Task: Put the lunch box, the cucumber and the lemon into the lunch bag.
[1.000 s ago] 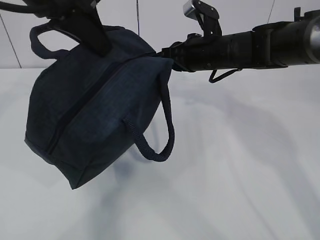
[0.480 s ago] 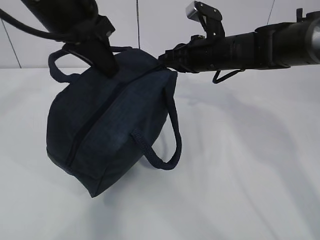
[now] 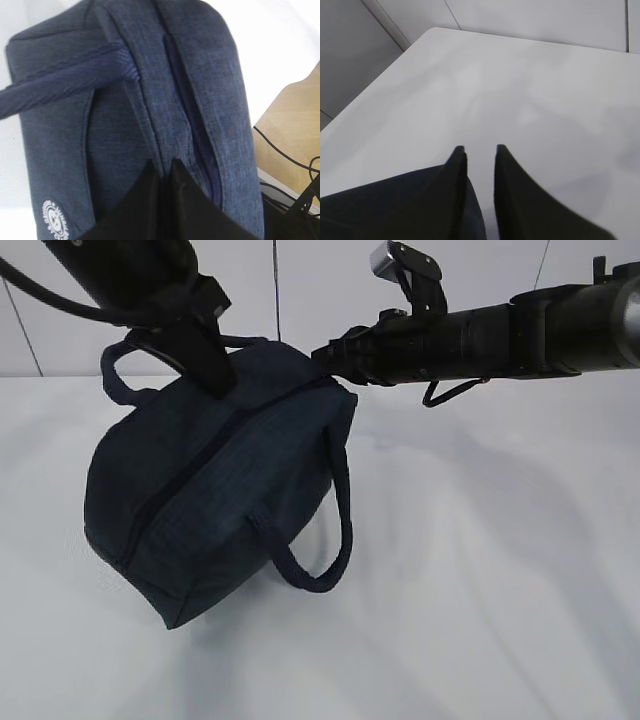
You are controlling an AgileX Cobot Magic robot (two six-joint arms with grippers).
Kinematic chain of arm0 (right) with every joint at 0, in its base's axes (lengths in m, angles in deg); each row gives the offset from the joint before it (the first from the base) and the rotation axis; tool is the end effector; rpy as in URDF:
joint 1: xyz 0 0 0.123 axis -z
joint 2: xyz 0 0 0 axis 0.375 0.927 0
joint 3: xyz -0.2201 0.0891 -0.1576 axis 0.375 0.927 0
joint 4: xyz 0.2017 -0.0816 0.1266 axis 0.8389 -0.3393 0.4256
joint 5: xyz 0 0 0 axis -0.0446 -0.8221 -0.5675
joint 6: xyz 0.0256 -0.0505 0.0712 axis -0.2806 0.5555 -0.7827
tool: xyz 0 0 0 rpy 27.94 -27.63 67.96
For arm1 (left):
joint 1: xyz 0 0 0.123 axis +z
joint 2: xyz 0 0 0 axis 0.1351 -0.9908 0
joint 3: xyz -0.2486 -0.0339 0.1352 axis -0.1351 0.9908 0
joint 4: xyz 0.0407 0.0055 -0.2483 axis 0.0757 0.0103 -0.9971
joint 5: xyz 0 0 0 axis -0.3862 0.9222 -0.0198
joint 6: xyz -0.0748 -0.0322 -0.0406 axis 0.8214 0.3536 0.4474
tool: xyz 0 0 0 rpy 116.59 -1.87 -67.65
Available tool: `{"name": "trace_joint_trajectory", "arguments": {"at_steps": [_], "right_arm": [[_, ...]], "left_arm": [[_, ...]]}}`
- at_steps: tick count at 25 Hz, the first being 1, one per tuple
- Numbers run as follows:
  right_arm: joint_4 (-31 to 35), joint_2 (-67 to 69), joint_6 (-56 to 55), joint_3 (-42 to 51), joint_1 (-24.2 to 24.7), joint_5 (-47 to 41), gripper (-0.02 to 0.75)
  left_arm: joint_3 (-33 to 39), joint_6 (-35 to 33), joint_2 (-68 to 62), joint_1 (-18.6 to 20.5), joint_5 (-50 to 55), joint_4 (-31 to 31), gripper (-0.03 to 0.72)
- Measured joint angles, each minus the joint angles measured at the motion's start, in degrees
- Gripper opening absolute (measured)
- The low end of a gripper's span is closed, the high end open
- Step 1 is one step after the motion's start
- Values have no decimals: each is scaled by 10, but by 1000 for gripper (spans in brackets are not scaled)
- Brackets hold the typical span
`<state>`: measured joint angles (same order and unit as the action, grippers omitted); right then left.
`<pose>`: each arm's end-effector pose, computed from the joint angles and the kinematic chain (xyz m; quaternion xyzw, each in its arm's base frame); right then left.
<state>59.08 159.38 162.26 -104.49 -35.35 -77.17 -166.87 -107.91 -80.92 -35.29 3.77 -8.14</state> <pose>0.4379 0.1587 0.2192 -0.1918 0.7919 0.3581 0.4559 0.3158 -0.2029 0.3363 0.3504 0.9012 -0.2098 0.1454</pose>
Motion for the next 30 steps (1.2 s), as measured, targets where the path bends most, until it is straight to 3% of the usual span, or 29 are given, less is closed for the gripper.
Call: {"name": "trace_joint_trajectory", "arguments": {"at_steps": [4,6,15,24,30], "right_arm": [[15,0,0,0,3,-3,307],[19,-1,0,0,9,-5,356],[21,-84,-20,0,72,-6,382],[-47,-127,-65,0,100,-12,383],[-81,-132,-86,0,100,-18,382]], "left_arm": [[0,0,0,0,1,1,-8],[0,1,0,0,1,1,-8],[0,21,-1,0,-19,-13,-8],[0,25,-53,0,-141,-169,-8],[0,35,-89,0,-235,-219,-8]]}}
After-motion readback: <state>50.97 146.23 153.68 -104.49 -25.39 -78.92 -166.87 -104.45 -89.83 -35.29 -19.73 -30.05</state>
